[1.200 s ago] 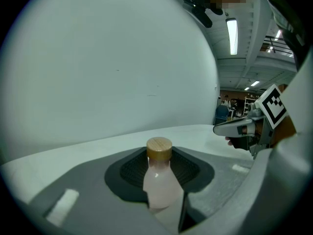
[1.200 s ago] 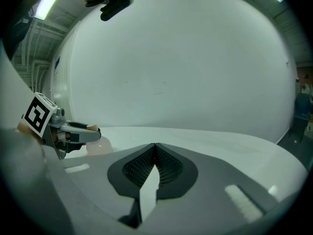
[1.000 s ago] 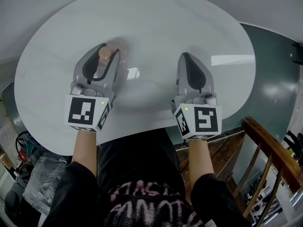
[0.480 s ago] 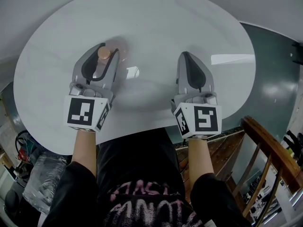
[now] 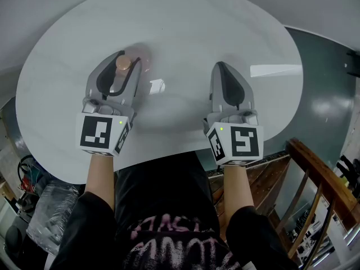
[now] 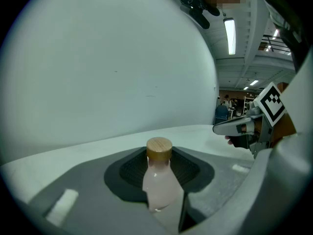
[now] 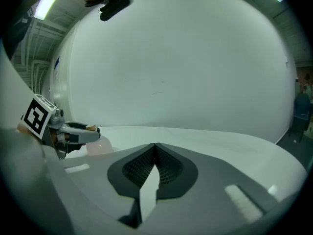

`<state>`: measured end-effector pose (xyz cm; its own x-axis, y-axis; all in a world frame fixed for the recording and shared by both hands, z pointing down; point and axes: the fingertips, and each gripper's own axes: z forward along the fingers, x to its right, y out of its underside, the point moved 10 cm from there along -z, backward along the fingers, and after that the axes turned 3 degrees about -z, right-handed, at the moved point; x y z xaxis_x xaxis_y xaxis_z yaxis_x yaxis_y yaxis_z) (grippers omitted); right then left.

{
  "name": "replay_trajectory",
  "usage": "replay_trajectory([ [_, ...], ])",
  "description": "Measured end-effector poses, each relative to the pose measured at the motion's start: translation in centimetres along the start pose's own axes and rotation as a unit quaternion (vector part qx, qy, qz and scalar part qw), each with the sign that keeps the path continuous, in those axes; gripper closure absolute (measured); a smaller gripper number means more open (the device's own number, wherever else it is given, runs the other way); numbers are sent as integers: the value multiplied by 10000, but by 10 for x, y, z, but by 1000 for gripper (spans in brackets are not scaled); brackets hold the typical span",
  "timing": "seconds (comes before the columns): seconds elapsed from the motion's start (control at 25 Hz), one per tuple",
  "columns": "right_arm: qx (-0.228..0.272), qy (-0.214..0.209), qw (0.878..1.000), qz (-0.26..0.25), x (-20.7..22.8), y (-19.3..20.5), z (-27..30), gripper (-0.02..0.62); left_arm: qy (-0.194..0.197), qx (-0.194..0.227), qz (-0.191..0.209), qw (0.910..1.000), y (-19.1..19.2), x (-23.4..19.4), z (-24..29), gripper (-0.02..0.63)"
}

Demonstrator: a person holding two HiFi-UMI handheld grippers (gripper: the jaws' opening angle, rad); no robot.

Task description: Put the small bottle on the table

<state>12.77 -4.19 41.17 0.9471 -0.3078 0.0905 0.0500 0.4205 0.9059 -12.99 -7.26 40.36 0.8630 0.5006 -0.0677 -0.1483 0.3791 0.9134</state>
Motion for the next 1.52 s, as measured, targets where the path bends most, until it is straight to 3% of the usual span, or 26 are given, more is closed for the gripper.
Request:
replay_trajectory([
  [1.52, 40, 1, 10000, -88, -8, -2, -6, 586, 190, 65, -42, 9998, -1, -1, 0, 434],
])
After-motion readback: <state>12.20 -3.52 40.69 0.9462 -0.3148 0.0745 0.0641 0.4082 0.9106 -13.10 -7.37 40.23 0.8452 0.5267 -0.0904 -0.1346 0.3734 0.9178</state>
